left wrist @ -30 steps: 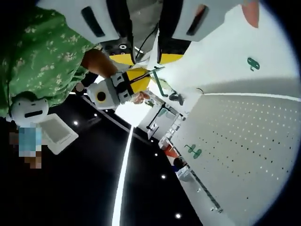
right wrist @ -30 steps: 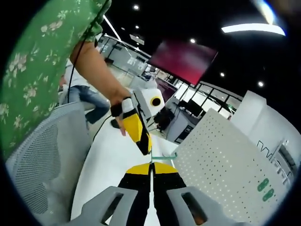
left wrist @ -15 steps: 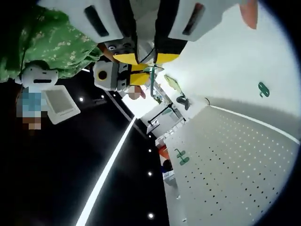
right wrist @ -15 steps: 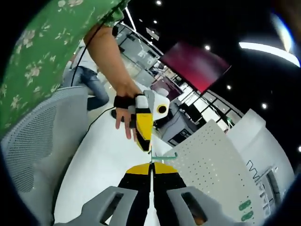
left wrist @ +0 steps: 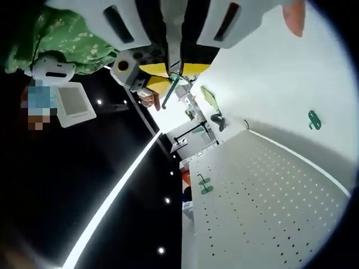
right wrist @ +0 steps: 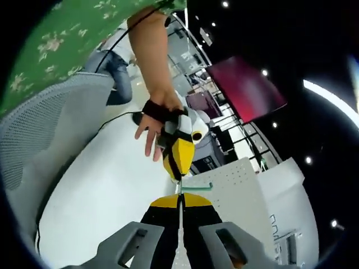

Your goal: Insert the hook assembly into the mounting plate slot until the hook locks in place.

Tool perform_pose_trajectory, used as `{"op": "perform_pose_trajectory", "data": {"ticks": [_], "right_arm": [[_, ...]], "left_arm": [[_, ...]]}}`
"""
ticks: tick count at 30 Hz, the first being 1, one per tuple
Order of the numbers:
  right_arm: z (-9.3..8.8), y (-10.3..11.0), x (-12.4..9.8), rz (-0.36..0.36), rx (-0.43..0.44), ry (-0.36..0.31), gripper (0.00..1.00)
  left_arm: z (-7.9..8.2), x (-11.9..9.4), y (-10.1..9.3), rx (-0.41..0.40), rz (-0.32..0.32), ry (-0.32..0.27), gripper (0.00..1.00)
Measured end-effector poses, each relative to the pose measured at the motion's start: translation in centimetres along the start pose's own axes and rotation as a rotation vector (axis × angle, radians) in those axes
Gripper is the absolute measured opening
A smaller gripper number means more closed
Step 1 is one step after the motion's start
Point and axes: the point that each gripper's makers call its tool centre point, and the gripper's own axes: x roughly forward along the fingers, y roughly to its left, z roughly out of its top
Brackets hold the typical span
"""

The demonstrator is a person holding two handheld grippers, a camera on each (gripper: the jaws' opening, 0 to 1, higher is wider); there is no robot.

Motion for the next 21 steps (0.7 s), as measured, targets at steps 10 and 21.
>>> {"op": "perform_pose_trajectory", "data": {"ticks": [10, 21], "right_arm": [[0.2, -0.5, 0.3, -0.028, -0.127, 0.037, 0.00], [-0.3, -0.7, 0.5, -0.050, -0.239, 0.097, 0.00]], "left_arm": [[0.9, 0.6, -0.1, 0.001, 0.010, -0.043, 0.06], [1.8, 1.3, 0.4, 0.007, 0.062, -0.106, 0.06]]}}
